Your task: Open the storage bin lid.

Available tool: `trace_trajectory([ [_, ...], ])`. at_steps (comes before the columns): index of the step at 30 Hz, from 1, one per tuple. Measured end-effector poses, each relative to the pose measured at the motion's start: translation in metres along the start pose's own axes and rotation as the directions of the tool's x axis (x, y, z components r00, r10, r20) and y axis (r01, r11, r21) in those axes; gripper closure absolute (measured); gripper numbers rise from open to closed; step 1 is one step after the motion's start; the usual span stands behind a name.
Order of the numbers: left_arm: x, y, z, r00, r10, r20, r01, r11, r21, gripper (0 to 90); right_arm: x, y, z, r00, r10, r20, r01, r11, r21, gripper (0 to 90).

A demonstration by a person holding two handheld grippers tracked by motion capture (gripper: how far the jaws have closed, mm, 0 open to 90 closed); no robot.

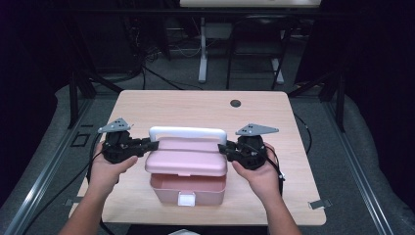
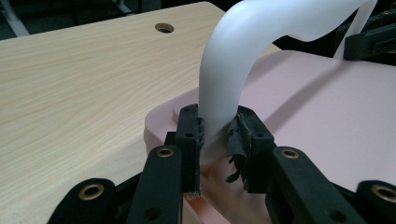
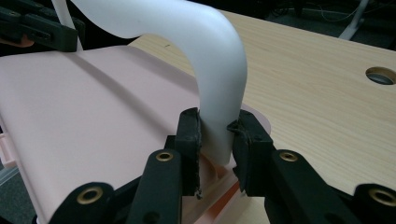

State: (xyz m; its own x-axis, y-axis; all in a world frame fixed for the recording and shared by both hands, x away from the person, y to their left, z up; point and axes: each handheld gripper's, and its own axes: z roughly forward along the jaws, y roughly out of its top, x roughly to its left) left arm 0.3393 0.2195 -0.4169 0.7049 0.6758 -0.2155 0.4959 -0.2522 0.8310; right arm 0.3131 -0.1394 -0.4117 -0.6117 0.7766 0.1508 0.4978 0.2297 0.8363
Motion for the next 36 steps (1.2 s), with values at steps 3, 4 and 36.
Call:
trace_trajectory([
  [3, 0.001, 0.002, -0.001, 1.0000, 0.002, -0.001, -0.002, 1.0000, -0.004, 73.3, -0.001, 0.003, -0.001, 1.0000, 0.003, -0.004, -0.003, 1.000, 0.006, 72.9],
  [4, 0.002, 0.003, -0.002, 1.0000, 0.004, 0.000, -0.004, 1.0000, -0.002, 73.3, 0.000, 0.004, -0.001, 1.0000, 0.006, -0.007, -0.006, 1.000, 0.005, 72.9],
  [36, -0.004, -0.042, -0.033, 0.9996, 0.027, 0.011, -0.027, 0.9996, 0.006, 88.4, -0.005, 0.000, -0.001, 0.9987, 0.029, -0.042, -0.030, 0.999, -0.033, 73.5],
])
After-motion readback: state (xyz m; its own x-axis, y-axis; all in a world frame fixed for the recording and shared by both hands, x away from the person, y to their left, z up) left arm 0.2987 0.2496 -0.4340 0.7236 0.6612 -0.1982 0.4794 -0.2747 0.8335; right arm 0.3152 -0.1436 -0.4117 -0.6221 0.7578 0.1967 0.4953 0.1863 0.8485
